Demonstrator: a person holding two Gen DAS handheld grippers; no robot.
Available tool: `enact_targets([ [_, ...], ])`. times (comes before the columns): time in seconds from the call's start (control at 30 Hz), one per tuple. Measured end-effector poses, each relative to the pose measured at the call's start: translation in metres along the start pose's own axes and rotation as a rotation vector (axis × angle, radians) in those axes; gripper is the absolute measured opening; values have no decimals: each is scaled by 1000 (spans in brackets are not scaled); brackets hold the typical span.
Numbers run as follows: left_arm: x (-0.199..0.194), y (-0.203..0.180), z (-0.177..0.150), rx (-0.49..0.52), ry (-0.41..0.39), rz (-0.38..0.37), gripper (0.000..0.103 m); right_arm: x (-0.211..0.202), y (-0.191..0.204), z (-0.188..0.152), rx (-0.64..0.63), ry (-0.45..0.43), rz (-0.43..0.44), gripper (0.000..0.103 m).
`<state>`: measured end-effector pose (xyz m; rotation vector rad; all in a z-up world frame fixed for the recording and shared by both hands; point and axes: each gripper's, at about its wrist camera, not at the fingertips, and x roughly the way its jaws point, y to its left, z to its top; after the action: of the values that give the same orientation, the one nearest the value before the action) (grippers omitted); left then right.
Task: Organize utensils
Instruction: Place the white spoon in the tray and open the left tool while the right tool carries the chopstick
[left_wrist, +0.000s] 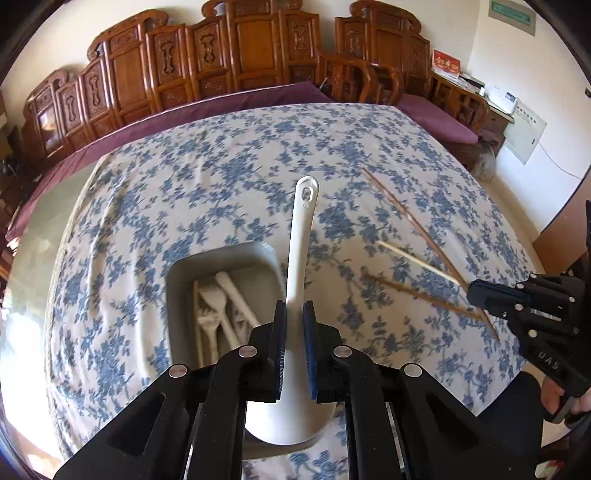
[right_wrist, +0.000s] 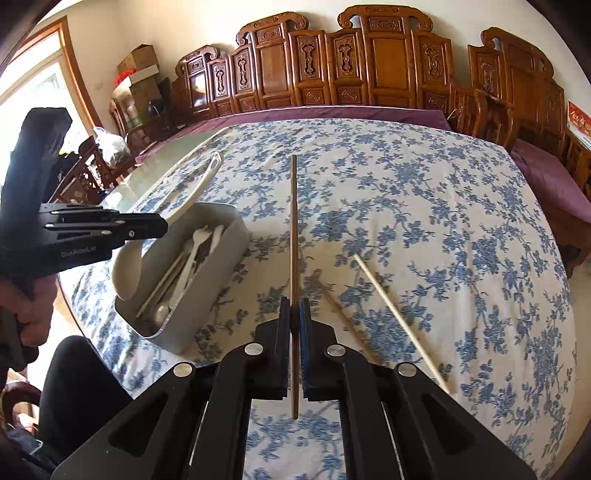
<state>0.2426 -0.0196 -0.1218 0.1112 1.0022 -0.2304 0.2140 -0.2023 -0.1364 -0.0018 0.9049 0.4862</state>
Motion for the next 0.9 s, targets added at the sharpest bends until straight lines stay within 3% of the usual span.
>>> enact_targets([
  [0.33, 20, 42, -22, -54, 57, 38, 8, 5, 24, 2, -12, 6, 19, 6],
  [0.9, 78, 65, -41, -101, 162, 61, 8, 10, 44, 0, -32, 25, 51, 6],
])
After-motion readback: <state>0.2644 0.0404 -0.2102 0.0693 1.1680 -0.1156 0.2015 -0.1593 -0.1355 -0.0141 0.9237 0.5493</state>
